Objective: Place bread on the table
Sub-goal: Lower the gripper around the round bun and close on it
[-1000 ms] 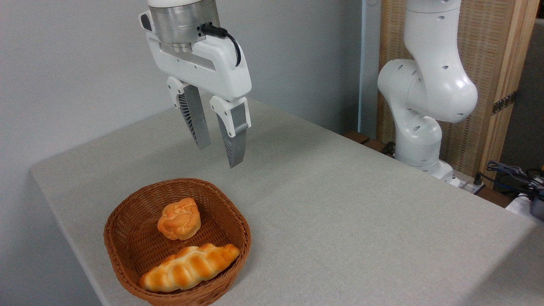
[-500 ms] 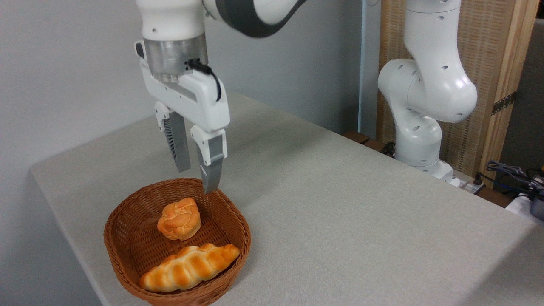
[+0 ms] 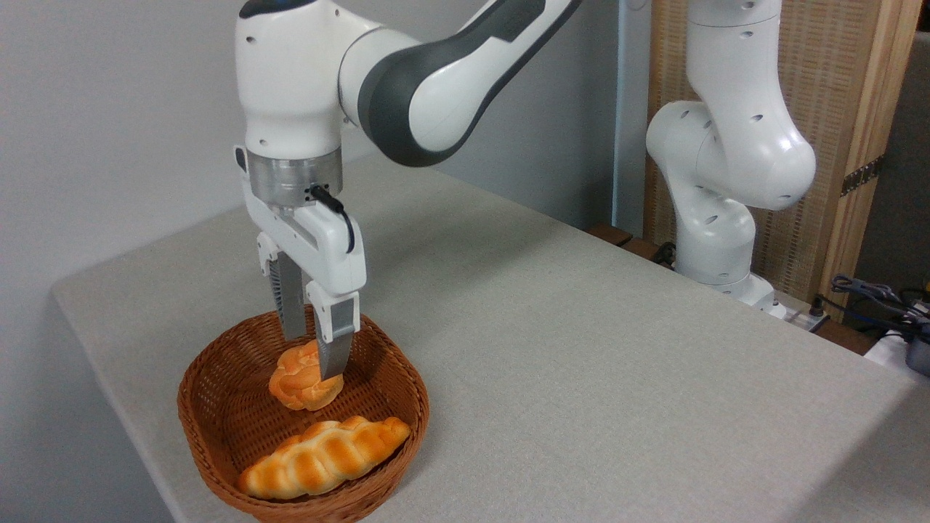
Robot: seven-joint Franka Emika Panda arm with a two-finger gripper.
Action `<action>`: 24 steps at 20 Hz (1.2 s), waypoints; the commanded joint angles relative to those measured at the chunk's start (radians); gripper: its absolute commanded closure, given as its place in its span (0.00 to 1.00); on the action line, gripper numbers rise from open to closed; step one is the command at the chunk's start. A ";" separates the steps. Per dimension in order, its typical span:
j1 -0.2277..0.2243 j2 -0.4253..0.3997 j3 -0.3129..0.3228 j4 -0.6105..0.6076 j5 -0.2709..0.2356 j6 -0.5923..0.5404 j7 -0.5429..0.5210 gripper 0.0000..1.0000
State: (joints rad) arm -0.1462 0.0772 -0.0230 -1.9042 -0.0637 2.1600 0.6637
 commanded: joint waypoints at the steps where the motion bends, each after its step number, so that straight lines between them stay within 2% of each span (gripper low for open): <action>1: -0.001 0.022 -0.011 -0.009 -0.013 0.060 0.017 0.00; 3: 0.000 0.029 -0.031 -0.012 -0.013 0.061 0.014 0.00; 17: 0.000 0.069 -0.058 -0.016 -0.022 0.095 -0.038 0.01; 18: 0.000 0.070 -0.058 -0.016 -0.022 0.103 -0.038 0.06; 22: 0.000 0.073 -0.058 -0.016 -0.022 0.104 -0.032 0.42; 23: 0.000 0.075 -0.058 -0.016 -0.022 0.103 -0.029 0.49; 24: 0.000 0.075 -0.058 -0.016 -0.022 0.104 -0.027 0.52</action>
State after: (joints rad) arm -0.1463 0.1556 -0.0801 -1.9103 -0.0660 2.2390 0.6405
